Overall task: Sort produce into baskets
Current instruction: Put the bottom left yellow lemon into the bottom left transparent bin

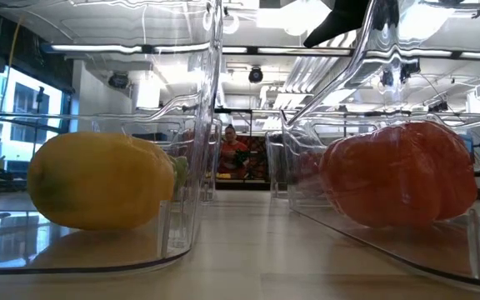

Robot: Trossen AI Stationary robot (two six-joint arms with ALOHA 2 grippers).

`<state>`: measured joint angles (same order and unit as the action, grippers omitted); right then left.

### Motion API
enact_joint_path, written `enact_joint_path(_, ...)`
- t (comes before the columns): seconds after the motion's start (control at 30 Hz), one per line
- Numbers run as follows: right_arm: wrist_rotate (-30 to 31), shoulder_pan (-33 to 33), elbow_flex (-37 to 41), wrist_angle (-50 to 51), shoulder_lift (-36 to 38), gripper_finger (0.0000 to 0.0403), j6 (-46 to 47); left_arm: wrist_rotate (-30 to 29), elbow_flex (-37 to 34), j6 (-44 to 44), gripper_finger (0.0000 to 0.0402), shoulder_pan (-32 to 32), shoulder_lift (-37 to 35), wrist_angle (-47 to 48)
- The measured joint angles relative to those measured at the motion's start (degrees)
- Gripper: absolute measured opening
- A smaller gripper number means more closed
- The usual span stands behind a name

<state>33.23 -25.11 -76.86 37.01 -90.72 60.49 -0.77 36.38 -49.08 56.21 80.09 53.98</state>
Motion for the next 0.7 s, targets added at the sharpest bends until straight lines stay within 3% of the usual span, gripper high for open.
enact_joint_path(0.13, 0.0, 0.0, 0.0, 0.0, 0.0, 0.0376, -0.4, -0.3, 0.0, 0.1, 0.0396, 0.0, 0.0, -0.2)
enact_joint_path(0.23, 0.0, 0.0, 0.0, 0.2, 0.0, 0.0376, -0.5, -0.2, 0.0, -0.6, 0.0371, 0.0, 0.0, -0.6)
enact_joint_path(0.43, -0.4, 0.0, 0.0, 0.6, 0.0, 0.0376, -2.2, 2.1, 1.6, -2.4, 0.0237, -0.1, -0.7, 0.2)
enact_joint_path(0.57, -0.5, 0.0, 0.0, 0.7, 0.0, 0.0376, -3.7, 1.9, 7.1, -5.1, 0.0221, 0.0, -4.3, 10.5)
enact_joint_path(0.7, -0.4, 0.0, 0.0, 1.0, 0.0, 0.0376, -5.3, -2.9, 15.8, -11.1, 0.0221, 0.0, -9.4, 23.9)
